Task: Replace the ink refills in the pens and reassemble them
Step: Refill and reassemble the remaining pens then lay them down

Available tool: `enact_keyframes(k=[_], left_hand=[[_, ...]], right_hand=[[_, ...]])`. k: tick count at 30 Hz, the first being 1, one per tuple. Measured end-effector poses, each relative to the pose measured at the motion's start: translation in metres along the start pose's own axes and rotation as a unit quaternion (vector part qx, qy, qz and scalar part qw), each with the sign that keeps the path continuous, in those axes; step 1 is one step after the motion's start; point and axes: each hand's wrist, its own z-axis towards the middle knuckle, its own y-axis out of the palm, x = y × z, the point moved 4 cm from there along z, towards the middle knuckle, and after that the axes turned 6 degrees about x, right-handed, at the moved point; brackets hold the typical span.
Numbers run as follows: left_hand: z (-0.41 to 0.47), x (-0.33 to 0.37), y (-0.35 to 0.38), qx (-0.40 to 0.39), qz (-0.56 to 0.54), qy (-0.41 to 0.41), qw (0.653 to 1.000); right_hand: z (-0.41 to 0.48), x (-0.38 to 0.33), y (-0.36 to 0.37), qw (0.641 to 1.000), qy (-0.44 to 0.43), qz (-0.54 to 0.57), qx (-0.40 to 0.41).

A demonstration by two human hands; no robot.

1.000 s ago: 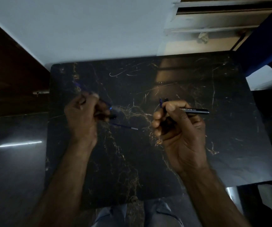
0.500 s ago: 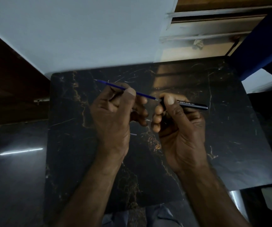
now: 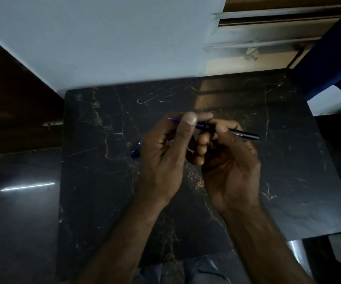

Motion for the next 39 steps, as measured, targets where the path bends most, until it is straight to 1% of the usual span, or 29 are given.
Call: enact_keyframes(k=[2, 4, 7, 9, 12, 17, 19, 22, 23, 25, 26, 27, 28, 29, 31, 32, 33, 34, 35, 39], left_hand=[[-0.001, -0.001, 0.006, -0.001, -0.024, 0.0, 1.0], [-0.002, -0.005, 0.011, 0.019, -0.045, -0.002, 0.999], [-0.006, -0.017, 0.019, 0.038, -0.062, -0.037, 0.997], [-0.008, -0.027, 0.023, 0.044, -0.054, -0.055, 0.996], [-0.011, -0.038, 0.021, 0.06, -0.041, -0.062, 0.995], [-0.013, -0.048, 0.012, 0.062, 0.0, -0.072, 0.996], [-0.011, -0.049, 0.006, 0.049, 0.03, -0.061, 0.997], [-0.01, -0.046, -0.005, -0.011, 0.08, -0.033, 0.996], [-0.009, -0.044, -0.013, -0.017, 0.084, -0.02, 0.996], [0.001, -0.045, -0.042, 0.02, 0.131, 0.012, 0.991], [0.008, -0.051, -0.063, 0.056, 0.187, 0.02, 0.981], [0.017, -0.058, -0.084, 0.093, 0.26, 0.016, 0.961], [0.026, -0.067, -0.105, 0.118, 0.339, -0.005, 0.933], [0.035, -0.078, -0.123, 0.12, 0.412, -0.044, 0.902], [0.05, -0.103, -0.144, 0.067, 0.522, -0.144, 0.838], [0.054, -0.114, -0.148, 0.028, 0.563, -0.176, 0.807], [0.057, -0.122, -0.15, -0.009, 0.595, -0.184, 0.783], [0.061, -0.129, -0.151, -0.038, 0.618, -0.175, 0.766], [0.063, -0.134, -0.151, -0.055, 0.633, -0.159, 0.756], [0.067, -0.143, -0.152, -0.078, 0.654, -0.126, 0.742]], right_hand=[[0.001, 0.001, 0.001, 1.0, -0.006, -0.005, -0.003], [0.003, 0.002, 0.001, 1.0, -0.01, -0.014, 0.003], [0.006, 0.006, -0.004, 0.999, -0.001, -0.02, 0.026], [0.007, 0.011, -0.009, 0.999, 0.007, -0.025, 0.041], [0.009, 0.018, -0.017, 0.998, 0.016, -0.029, 0.048], [0.013, 0.037, -0.025, 0.996, 0.052, -0.011, 0.068], [0.013, 0.044, -0.026, 0.995, 0.067, 0.002, 0.067], [0.013, 0.054, -0.019, 0.993, 0.097, 0.034, 0.056], [0.012, 0.056, -0.017, 0.992, 0.105, 0.047, 0.057], [0.012, 0.056, -0.015, 0.989, 0.116, 0.073, 0.063], [0.012, 0.055, -0.015, 0.987, 0.118, 0.083, 0.064], [0.012, 0.052, -0.016, 0.987, 0.119, 0.091, 0.063], [0.012, 0.05, -0.018, 0.986, 0.121, 0.095, 0.063], [0.011, 0.048, -0.019, 0.986, 0.123, 0.096, 0.063], [0.01, 0.045, -0.021, 0.986, 0.125, 0.091, 0.062], [0.009, 0.044, -0.021, 0.987, 0.124, 0.087, 0.059], [0.008, 0.044, -0.021, 0.987, 0.122, 0.084, 0.055], [0.007, 0.043, -0.022, 0.988, 0.12, 0.083, 0.051], [0.006, 0.043, -0.022, 0.989, 0.118, 0.082, 0.047], [-0.001, 0.044, -0.023, 0.99, 0.115, 0.077, 0.038]])
